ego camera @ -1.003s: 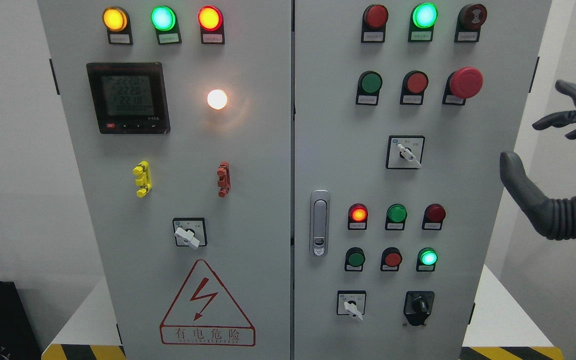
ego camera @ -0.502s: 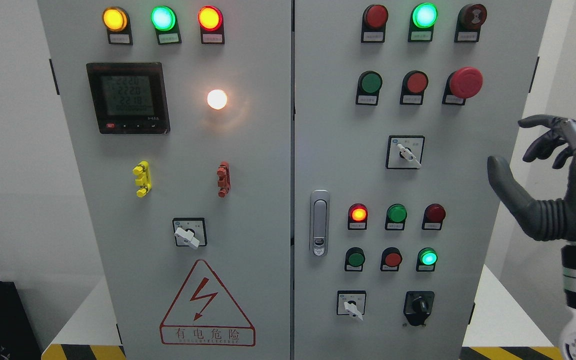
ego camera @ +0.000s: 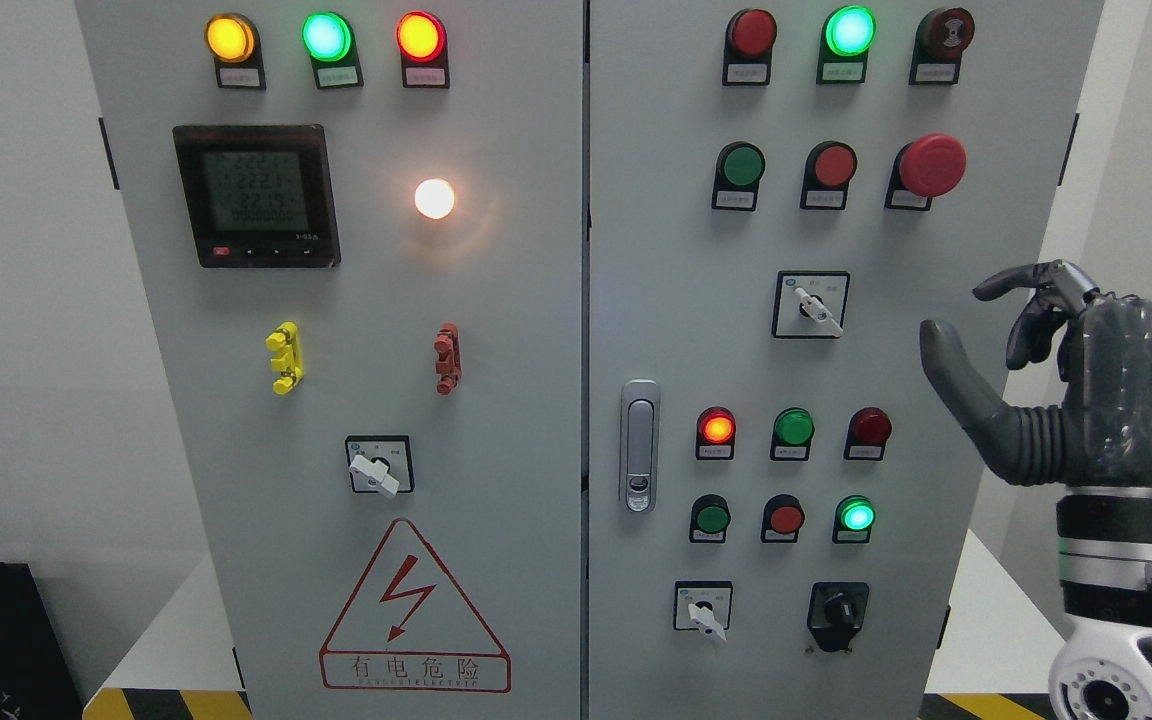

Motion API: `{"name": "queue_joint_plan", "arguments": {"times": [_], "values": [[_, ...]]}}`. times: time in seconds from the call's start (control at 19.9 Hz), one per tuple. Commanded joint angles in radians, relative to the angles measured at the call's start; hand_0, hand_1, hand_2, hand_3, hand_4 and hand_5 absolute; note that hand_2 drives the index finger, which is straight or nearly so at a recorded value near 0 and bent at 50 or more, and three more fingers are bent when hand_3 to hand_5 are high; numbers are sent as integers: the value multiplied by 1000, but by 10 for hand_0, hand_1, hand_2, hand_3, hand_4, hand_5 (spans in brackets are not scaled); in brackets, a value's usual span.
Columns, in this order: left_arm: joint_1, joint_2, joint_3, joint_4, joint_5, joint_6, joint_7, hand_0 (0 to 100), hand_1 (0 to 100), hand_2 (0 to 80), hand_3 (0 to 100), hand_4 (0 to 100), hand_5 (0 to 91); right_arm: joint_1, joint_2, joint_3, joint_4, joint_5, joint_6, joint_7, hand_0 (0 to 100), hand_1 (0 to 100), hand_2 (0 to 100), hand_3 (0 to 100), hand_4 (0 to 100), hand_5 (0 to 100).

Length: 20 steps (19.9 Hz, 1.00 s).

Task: Rotate and turn off gray switch
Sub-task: 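Move the right hand to the gray rotary switch below the red mushroom button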

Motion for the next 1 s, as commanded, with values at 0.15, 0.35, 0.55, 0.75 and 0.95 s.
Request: {"name": "queue_joint_plan", "arguments": {"times": [0.15, 0.35, 0.55, 0.75, 0.95], "values": [[-9, -1, 8, -25, 20, 2, -1, 120, 389, 0, 0, 0, 0, -3, 50, 100, 0, 29, 99, -2, 86, 326, 555, 954, 973, 1000], [-9, -1, 8, -25, 20, 2, -1, 120, 389, 0, 0, 0, 0, -3, 61, 112, 5, 44, 149, -5, 82, 423, 546, 945, 969, 1000], [-9, -1, 8, -25, 20, 2, -1, 120, 389, 0, 0, 0, 0, -5, 94, 126, 5, 68, 152, -11, 79, 436, 544, 942, 968, 1000], [-9, -1, 8, -25, 20, 2, -1, 120, 389, 0, 0, 0, 0, -8, 124, 128, 8, 91, 159, -8, 77, 432, 559, 941, 969, 1000], [-9, -1, 8, -25, 20, 3, -1, 120, 389, 0, 0, 0, 0, -23, 130, 146, 28, 95, 187, -7, 82, 426, 578, 941, 970, 1000]]}}
